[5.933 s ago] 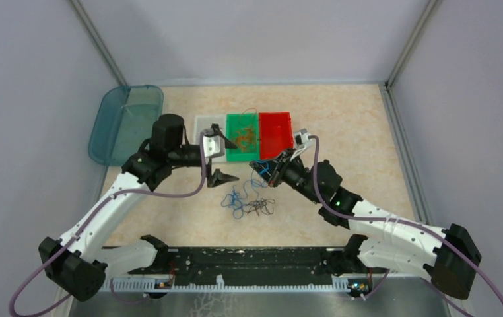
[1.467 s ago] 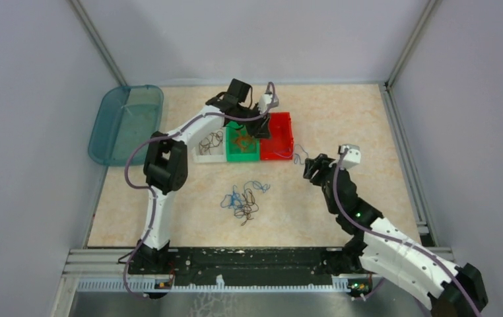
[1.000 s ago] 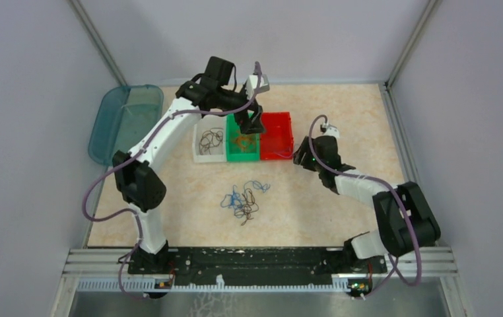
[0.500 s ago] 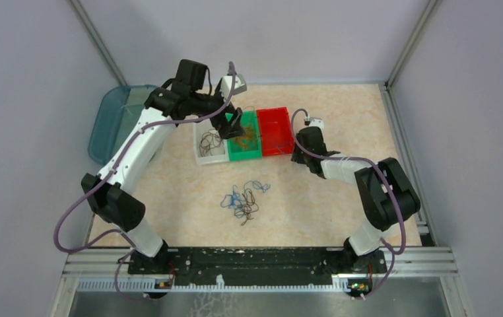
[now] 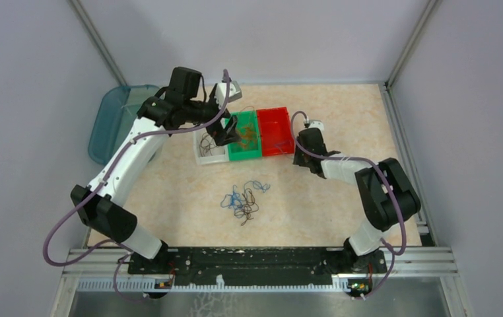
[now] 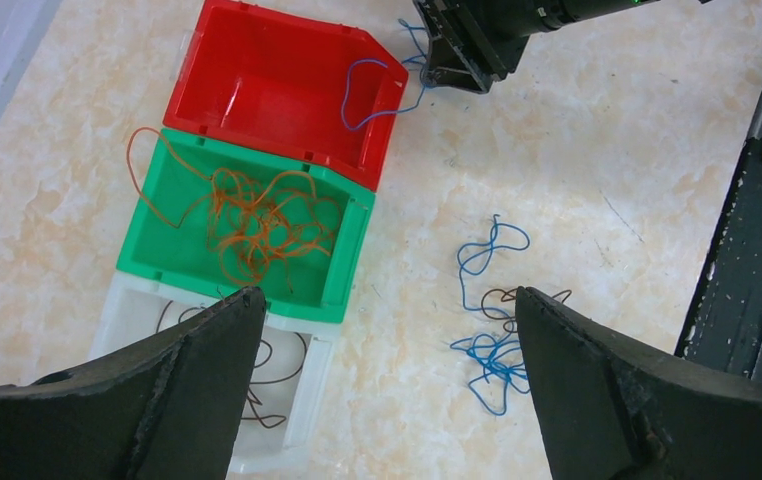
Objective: Untangle the cables
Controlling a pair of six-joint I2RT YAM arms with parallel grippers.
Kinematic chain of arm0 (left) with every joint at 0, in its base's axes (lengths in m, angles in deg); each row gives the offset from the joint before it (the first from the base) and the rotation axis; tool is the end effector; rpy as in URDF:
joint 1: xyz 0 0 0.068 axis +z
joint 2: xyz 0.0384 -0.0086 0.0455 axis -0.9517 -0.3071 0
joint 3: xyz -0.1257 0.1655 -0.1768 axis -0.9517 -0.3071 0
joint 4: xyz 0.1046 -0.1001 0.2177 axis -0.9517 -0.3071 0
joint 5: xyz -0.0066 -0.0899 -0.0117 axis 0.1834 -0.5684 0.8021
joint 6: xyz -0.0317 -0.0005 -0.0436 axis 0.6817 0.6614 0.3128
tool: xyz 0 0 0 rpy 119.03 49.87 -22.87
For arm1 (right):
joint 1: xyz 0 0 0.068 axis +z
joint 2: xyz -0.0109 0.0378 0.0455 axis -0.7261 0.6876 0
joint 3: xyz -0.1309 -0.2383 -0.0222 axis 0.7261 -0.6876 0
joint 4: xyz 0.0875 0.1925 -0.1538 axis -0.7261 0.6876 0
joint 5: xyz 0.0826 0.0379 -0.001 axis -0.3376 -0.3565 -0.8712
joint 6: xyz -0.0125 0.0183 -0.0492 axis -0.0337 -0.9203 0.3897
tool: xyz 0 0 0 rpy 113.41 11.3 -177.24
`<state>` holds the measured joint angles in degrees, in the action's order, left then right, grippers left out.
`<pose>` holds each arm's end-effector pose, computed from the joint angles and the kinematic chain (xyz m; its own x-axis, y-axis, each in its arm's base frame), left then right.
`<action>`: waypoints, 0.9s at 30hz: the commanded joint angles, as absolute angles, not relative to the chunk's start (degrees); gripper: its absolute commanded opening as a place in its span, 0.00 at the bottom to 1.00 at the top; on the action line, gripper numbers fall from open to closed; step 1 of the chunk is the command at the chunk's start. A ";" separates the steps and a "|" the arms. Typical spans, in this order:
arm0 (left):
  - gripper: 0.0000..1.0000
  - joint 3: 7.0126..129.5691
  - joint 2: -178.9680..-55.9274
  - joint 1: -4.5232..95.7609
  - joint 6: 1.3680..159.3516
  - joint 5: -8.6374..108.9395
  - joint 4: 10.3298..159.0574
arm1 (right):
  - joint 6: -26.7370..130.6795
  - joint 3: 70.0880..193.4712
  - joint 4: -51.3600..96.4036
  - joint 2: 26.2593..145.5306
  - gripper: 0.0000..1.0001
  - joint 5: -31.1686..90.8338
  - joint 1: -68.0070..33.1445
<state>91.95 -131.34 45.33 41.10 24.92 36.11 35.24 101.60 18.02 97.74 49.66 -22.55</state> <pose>0.2883 -0.1675 0.3984 -0.1576 0.5135 -0.8435 0.9335 0.3560 0.0423 0.2972 0.1242 0.1622 -0.6803 0.1245 -0.7223 0.0150 0.9876 0.1562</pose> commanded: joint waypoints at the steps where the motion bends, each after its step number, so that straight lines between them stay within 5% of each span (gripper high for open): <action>1: 1.00 91.26 -128.48 46.23 40.85 26.71 36.80 | 36.11 105.73 20.37 100.93 0.37 50.04 -21.95; 12: 1.00 86.89 -124.06 47.27 39.37 27.23 38.51 | 37.95 99.86 12.24 91.28 0.00 46.21 -21.95; 20: 1.00 84.39 -123.55 49.92 40.74 27.31 41.02 | 40.05 106.58 16.97 82.27 0.00 46.28 -20.26; 27: 1.00 83.91 -122.66 51.76 41.82 26.07 41.22 | 46.05 118.68 21.63 87.85 0.00 47.83 -17.43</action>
<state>84.41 -124.63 51.10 40.75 27.26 39.63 41.49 111.15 19.95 84.54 46.99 -18.66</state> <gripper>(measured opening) 0.998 0.011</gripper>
